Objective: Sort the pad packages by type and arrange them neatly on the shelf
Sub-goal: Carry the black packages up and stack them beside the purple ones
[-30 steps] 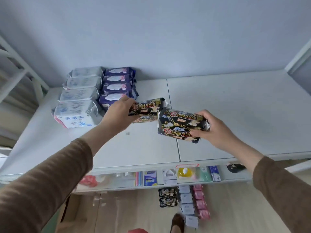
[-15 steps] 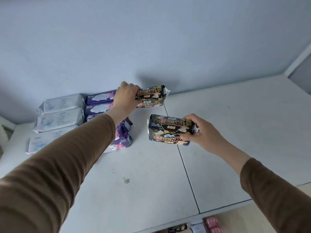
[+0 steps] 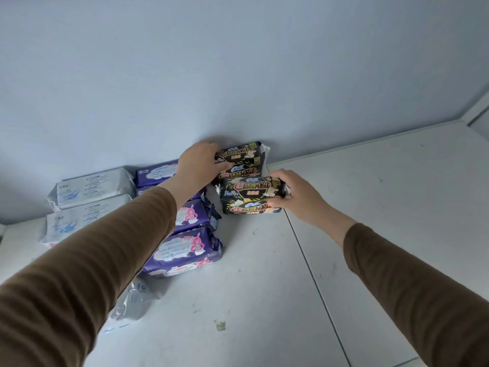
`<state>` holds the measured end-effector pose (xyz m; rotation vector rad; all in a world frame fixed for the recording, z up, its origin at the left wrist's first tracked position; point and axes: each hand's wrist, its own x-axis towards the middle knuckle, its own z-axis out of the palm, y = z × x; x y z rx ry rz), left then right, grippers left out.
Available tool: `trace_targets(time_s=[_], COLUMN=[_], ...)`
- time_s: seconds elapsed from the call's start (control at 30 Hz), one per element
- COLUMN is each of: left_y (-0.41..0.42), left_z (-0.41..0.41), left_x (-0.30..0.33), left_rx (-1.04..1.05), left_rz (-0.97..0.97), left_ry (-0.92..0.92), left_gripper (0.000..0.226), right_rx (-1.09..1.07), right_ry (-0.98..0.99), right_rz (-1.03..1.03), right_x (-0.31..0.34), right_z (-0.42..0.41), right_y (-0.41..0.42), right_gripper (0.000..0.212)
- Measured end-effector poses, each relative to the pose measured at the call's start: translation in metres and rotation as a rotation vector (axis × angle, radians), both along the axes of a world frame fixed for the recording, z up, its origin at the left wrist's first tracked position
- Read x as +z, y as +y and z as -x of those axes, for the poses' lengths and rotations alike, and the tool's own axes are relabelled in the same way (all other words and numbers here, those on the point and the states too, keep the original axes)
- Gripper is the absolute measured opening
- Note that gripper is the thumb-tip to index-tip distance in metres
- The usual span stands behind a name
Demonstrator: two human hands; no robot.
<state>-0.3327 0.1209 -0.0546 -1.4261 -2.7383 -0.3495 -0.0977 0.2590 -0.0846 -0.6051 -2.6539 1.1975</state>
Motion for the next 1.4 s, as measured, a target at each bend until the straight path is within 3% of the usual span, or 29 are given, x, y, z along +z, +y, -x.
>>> trace_targets(time_s=[0.2,0.47,0.73,1.0,1.17,1.4], left_y=[-0.030,-0.063,-0.112,-0.192,-0.245,-0.305], left_z=[-0.009,-0.074,-0.229,-0.396,-0.467,-0.527], left_x=[0.014,0.020,0.010,-0.021,-0.070,-0.187], left_rx=[0.038,0.110,0.116,0.060,-0.039,-0.053], left_rz=[-0.221,-0.206,-0.212,-0.224,-0.175,0.015], left_ry=[-0.119,-0.099,-0.049,-0.082,-0.194,-0.391], left_gripper=[0.044,0.027,0.030,0.027,0.027,0.033], right_rx=[-0.099,-0.218,-0.012,0.044,0.012,-0.086], right_ry=[-0.002,0.075,0.057,0.044,-0.022,-0.232], right_rz=[-0.055,-0.135,-0.176,-0.223,-0.241,-0.104], right_x=[-0.011,-0.010,0.019,0.019,-0.025,-0.148], right_z=[0.051,0.027,-0.125,-0.313,-0.397,-0.472], right_y=[0.012,-0.002,-0.050,-0.109,-0.158,-0.225], right_gripper=[0.056,0.071,0.036,0.027,0.026,0.030])
